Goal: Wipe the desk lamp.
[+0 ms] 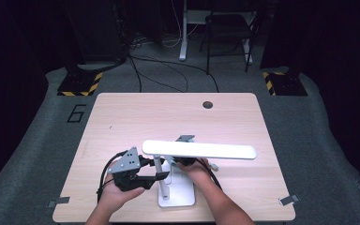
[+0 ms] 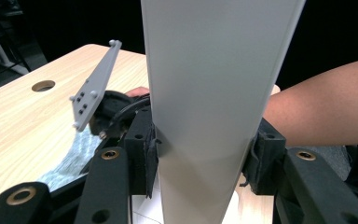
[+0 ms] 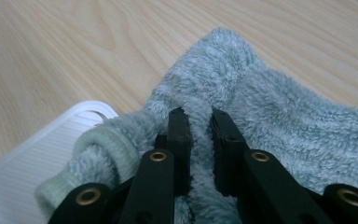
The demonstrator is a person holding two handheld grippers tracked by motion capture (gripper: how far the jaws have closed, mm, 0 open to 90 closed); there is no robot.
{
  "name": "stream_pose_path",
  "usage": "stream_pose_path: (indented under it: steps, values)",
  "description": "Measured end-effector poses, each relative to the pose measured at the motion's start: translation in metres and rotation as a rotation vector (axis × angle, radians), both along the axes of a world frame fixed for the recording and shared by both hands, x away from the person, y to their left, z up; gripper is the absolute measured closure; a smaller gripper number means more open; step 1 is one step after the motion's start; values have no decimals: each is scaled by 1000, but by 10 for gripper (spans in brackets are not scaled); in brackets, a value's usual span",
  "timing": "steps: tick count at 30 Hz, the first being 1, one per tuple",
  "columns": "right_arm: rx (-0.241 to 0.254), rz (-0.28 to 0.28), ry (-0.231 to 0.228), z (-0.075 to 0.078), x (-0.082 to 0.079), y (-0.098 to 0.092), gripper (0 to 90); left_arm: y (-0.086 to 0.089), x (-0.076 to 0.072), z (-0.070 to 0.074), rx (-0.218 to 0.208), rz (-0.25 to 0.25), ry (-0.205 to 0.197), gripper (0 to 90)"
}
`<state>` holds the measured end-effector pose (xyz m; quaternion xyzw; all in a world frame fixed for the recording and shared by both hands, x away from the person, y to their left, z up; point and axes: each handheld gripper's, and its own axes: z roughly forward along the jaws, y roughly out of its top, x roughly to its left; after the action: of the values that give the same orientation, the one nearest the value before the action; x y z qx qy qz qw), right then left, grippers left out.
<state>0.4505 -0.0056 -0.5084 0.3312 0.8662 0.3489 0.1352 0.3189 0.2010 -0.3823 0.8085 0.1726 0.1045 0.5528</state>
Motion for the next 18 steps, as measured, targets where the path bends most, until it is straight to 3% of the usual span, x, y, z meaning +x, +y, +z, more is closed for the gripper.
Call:
stream_pose_path:
  steps: [4, 11, 17, 18]
  values:
    - [11, -30, -9, -1, -1, -17, 798, 1, 1, -1, -2, 6, -4, 535]
    - [-10, -53, 19, 0, -2, -50, 801, 1, 0, -1, -8, 31, 4, 540]
    - [-33, -57, -12, 1, -6, -63, 800, 0, 0, -1, -6, 27, 2, 541]
    - [-22, -82, 11, 1, -8, -63, 800, 0, 0, -2, -6, 25, 0, 541]
